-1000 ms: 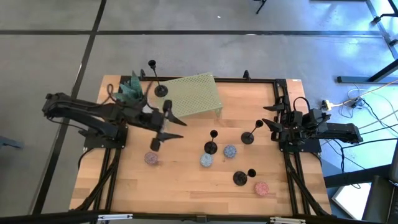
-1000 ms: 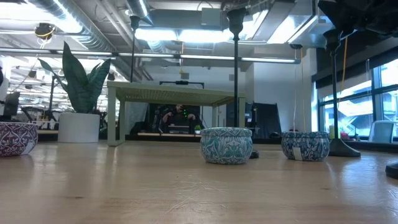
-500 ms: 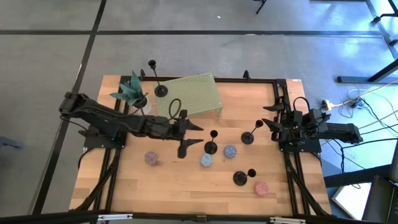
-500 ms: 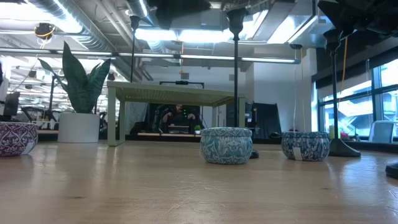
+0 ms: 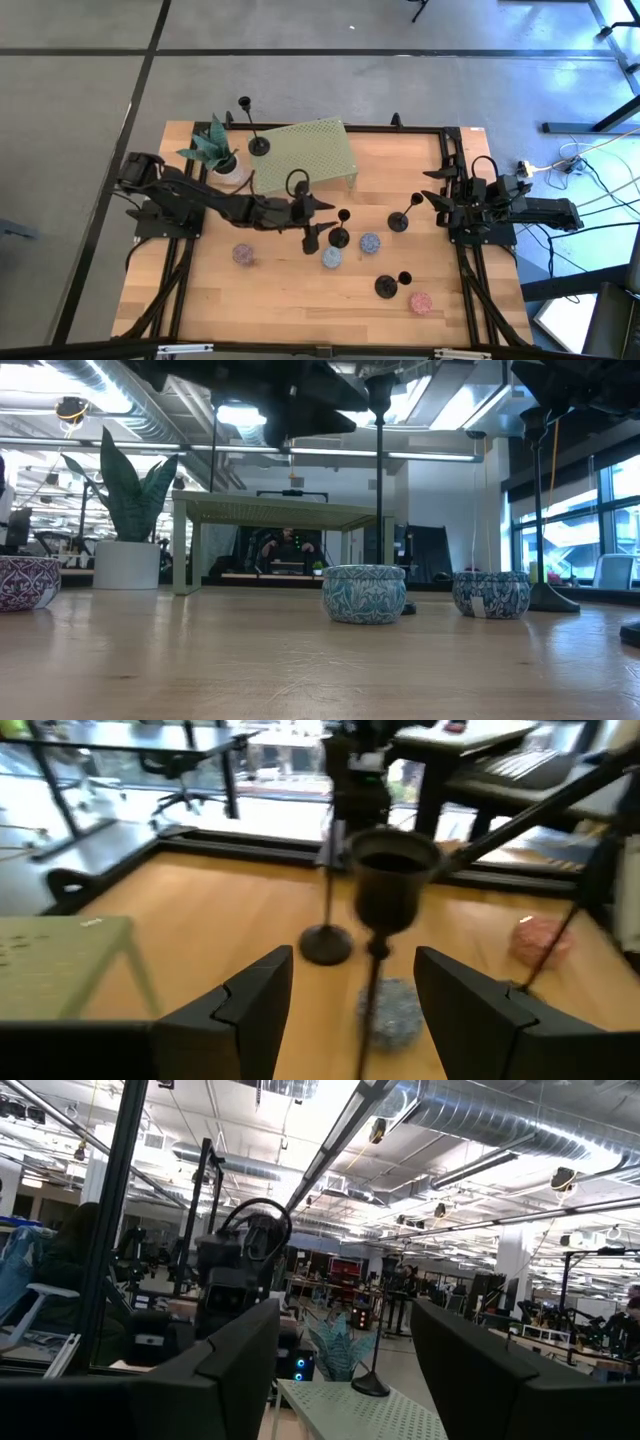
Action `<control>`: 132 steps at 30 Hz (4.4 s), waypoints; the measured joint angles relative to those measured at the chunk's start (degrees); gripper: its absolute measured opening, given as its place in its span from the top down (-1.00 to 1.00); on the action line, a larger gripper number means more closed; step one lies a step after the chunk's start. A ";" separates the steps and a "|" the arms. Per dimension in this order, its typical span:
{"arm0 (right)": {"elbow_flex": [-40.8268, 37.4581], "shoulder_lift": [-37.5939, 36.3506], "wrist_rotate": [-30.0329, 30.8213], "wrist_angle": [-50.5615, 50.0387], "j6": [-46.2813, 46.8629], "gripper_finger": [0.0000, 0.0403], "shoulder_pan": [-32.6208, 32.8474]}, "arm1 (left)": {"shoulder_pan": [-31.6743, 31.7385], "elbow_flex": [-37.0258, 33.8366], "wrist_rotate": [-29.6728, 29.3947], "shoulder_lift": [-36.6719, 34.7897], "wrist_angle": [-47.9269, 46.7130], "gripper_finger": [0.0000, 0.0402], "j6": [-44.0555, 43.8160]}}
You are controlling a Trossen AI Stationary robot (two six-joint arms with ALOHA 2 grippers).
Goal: Pick & Place candle stick holders
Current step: Put the black candle holder on the shelf
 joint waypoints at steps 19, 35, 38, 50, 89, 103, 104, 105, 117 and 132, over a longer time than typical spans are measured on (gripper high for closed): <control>0.00 0.00 0.00 -0.06 -0.02 -0.15 0.00 | 1.57 0.01 1.80 5.19 12.86 -0.03 -1.55; 0.00 0.00 0.00 -0.06 -0.04 -0.15 0.00 | 3.50 -0.01 8.82 5.16 14.88 -0.03 -1.26; 0.00 0.00 0.00 -0.05 -0.05 -0.15 0.00 | 3.52 0.01 8.82 5.16 14.87 0.01 -0.09; 0.00 0.00 0.00 -0.06 -0.09 -0.15 -0.02 | 3.49 0.01 8.80 5.16 17.34 0.46 0.10; 0.00 0.01 0.01 -0.52 -0.04 -0.15 -0.02 | 4.96 15.07 -6.26 -25.56 -12.04 0.47 26.12; 0.00 0.00 0.02 -0.50 -0.05 -0.15 -0.02 | 16.68 15.02 -7.90 -25.41 -20.73 0.47 20.17; 0.00 0.00 0.02 -0.50 -0.04 -0.15 -0.02 | 17.66 15.02 -6.63 -25.43 -20.97 0.47 19.05; 0.00 0.01 0.00 -0.50 -0.04 -0.15 -0.02 | 18.56 15.02 -5.34 -25.43 -21.22 0.47 18.28; 0.00 0.01 -0.09 -0.52 1.95 -0.15 -0.02 | 23.03 15.00 -1.76 -25.41 -25.00 0.47 16.58; 0.00 0.00 -0.05 -1.70 4.52 -0.15 0.00 | 22.52 14.91 -1.89 -33.40 -27.42 0.47 17.21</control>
